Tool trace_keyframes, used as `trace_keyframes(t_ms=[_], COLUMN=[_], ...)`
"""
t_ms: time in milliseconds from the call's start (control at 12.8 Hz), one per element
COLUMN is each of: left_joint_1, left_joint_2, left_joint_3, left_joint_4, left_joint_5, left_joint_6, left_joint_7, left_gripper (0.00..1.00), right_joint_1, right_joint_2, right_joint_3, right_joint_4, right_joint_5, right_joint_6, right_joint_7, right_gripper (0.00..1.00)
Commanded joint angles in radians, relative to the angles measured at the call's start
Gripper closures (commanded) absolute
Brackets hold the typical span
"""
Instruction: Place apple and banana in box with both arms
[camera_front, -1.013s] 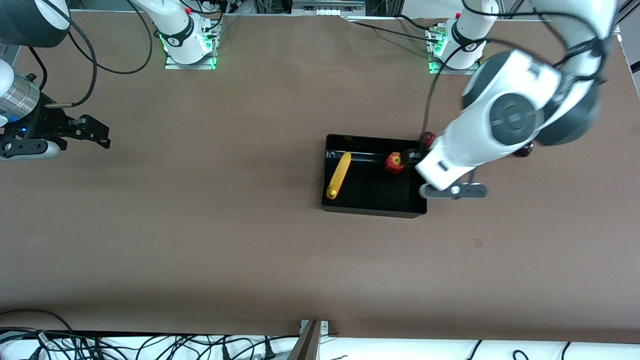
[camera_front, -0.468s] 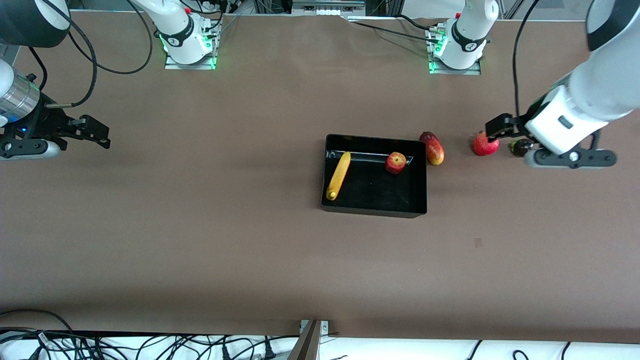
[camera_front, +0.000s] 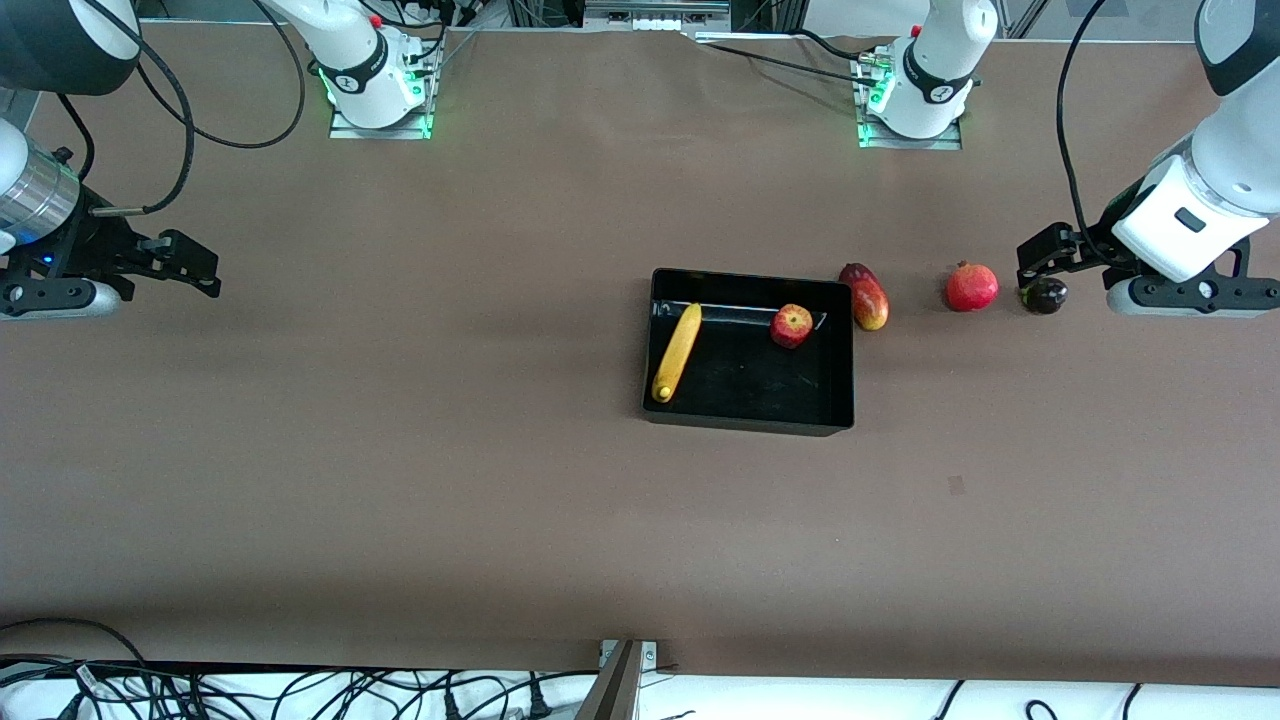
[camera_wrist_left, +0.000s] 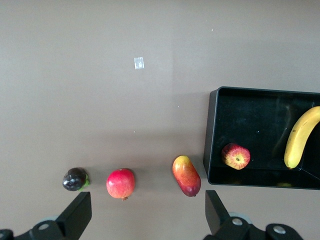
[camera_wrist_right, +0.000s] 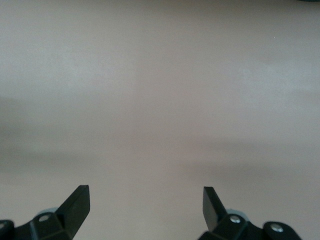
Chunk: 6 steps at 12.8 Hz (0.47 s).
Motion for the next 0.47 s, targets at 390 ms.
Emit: trace_keyframes(t_ms=[390], left_joint_1=[-0.029], left_joint_2=[-0.039], left_joint_3=[0.032], left_joint_4=[-0.042], left_joint_5=[-0.018], left_joint_6=[-0.003], left_joint_7=[0.02], left_gripper=[0.0], right_joint_1=[-0.012], right_joint_2=[0.006], right_joint_3=[0.01], right_joint_4=[0.016], right_joint_5=[-0.004], right_joint_6=[-0.002], right_joint_7=[-0.003], right_gripper=[0.0])
